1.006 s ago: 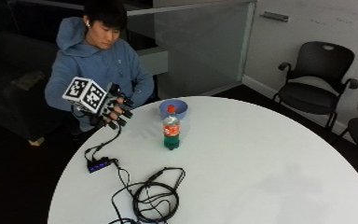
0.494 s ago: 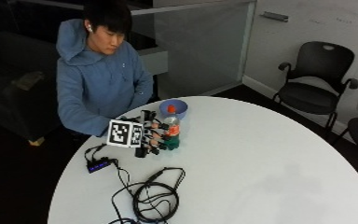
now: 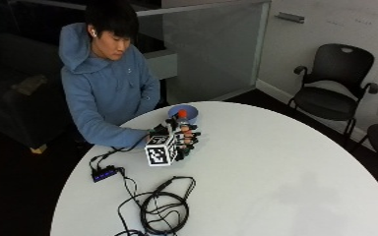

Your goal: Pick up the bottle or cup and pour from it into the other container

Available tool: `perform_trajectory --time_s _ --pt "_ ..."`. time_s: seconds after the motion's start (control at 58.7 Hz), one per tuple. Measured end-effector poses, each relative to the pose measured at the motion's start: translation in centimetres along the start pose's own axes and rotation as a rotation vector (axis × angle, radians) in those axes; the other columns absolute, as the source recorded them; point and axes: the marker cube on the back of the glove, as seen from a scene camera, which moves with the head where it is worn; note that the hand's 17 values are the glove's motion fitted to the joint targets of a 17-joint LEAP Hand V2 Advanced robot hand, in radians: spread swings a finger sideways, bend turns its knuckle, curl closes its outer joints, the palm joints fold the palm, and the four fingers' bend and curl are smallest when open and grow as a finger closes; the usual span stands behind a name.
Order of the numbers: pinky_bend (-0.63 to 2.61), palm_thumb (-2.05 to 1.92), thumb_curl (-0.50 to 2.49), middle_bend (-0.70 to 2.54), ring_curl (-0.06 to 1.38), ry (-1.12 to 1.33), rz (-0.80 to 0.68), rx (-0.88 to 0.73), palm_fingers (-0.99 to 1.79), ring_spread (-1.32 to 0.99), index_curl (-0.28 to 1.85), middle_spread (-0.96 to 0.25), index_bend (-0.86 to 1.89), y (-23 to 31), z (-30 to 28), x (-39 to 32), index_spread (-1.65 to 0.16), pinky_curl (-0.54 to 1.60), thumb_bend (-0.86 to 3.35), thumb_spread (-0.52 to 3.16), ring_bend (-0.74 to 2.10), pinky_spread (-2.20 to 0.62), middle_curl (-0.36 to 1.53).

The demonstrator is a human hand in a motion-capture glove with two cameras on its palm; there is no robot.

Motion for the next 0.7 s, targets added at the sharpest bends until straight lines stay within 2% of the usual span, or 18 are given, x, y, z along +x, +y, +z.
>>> perform_trajectory --time_s 0.136,0.256,0.392,0.562,0.699 --pt "0.38 0.89 0.45 0.24 0.30 -0.026 -0.026 0.045 0.70 0.10 0.27 0.08 0.17 -0.3 1.7 -0.2 -0.25 0.35 0.00 0.77 0.51 0.28 0.34" --pt "0.28 0.95 0.49 0.34 0.31 -0.047 -0.041 0.162 0.91 0.01 0.29 0.06 0.17 -0.5 2.6 -0.3 -0.19 0.33 -0.01 0.74 0.50 0.23 0.38" --pt "0.23 1.01 0.55 0.33 0.34 -0.061 -0.018 0.248 1.02 -0.05 0.31 0.03 0.13 -0.7 2.8 -0.7 -0.14 0.33 -0.01 0.65 0.51 0.15 0.41" --pt "0.23 1.05 0.61 0.31 0.37 0.070 0.004 0.166 1.05 -0.08 0.32 0.02 0.13 -0.7 3.6 -2.3 -0.12 0.35 -0.03 0.48 0.47 0.08 0.43" --pt "0.22 1.05 0.64 0.30 0.38 0.301 0.005 0.028 1.06 -0.10 0.32 0.01 0.13 -0.9 4.9 -5.0 -0.12 0.35 -0.03 0.41 0.45 0.06 0.44"
